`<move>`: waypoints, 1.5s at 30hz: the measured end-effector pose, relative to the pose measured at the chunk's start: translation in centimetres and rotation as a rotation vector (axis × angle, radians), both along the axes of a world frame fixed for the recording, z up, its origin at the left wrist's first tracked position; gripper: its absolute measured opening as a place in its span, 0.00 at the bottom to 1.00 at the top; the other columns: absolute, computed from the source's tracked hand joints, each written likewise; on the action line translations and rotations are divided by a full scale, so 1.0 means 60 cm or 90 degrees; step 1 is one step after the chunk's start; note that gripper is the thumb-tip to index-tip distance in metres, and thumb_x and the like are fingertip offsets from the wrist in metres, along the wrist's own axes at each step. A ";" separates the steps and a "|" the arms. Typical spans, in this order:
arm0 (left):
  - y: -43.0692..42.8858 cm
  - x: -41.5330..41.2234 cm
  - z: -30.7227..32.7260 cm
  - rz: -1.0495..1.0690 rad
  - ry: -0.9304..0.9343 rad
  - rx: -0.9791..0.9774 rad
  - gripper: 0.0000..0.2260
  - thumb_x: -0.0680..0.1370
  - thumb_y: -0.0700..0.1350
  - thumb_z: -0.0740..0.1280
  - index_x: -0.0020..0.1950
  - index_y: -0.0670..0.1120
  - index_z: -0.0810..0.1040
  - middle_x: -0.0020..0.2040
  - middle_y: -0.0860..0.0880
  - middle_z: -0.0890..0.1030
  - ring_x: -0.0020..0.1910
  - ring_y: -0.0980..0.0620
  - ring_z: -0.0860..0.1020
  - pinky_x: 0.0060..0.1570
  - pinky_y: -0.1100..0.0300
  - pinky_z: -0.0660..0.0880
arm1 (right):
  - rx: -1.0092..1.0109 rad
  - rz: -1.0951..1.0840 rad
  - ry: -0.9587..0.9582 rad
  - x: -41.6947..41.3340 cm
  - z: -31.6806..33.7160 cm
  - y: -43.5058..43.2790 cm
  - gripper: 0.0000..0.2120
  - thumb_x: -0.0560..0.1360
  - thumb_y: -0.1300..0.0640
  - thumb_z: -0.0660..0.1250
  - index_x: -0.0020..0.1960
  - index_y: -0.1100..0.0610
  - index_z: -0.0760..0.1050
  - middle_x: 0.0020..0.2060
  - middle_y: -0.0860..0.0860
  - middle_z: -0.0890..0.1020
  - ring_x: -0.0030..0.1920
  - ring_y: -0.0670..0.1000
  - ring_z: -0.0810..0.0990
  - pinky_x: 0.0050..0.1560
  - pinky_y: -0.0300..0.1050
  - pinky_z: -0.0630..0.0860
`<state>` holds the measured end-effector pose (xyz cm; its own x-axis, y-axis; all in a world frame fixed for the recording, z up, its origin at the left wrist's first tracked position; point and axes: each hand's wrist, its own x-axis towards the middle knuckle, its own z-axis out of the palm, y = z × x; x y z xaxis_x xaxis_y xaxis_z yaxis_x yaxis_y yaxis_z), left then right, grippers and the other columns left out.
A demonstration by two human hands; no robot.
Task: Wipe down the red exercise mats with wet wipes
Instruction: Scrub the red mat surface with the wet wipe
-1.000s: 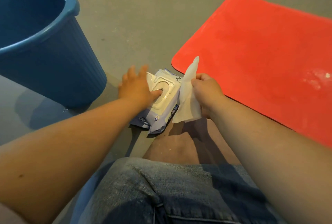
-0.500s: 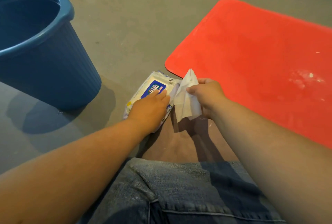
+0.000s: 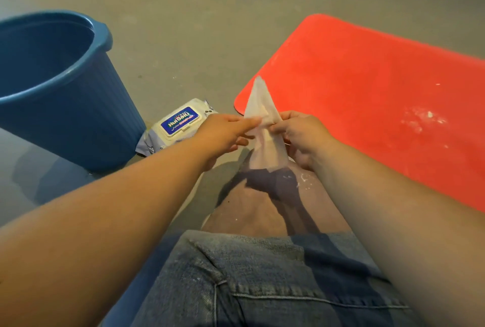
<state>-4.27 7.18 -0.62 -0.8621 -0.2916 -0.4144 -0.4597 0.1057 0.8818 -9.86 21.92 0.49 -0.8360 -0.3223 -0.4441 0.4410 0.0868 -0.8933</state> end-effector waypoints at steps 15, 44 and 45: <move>-0.015 -0.016 0.118 -0.077 0.071 0.091 0.07 0.80 0.45 0.63 0.46 0.46 0.79 0.31 0.50 0.82 0.27 0.54 0.79 0.27 0.63 0.75 | -0.233 -0.032 -0.108 0.012 0.082 -0.004 0.09 0.74 0.62 0.63 0.53 0.61 0.77 0.46 0.58 0.79 0.45 0.56 0.77 0.50 0.48 0.75; -0.109 -0.179 -0.175 -0.245 0.025 -0.910 0.16 0.80 0.52 0.57 0.65 0.51 0.74 0.61 0.51 0.77 0.61 0.48 0.72 0.58 0.51 0.67 | 0.652 0.214 0.612 -0.294 -0.222 -0.023 0.16 0.75 0.55 0.61 0.61 0.56 0.75 0.61 0.55 0.75 0.60 0.59 0.68 0.57 0.50 0.65; -0.118 -0.183 -0.175 -0.228 0.004 -0.931 0.16 0.80 0.52 0.56 0.64 0.51 0.74 0.61 0.50 0.77 0.61 0.47 0.72 0.59 0.51 0.66 | 0.574 0.245 0.650 -0.292 -0.223 -0.028 0.14 0.75 0.59 0.61 0.59 0.58 0.77 0.60 0.56 0.77 0.58 0.59 0.70 0.58 0.48 0.65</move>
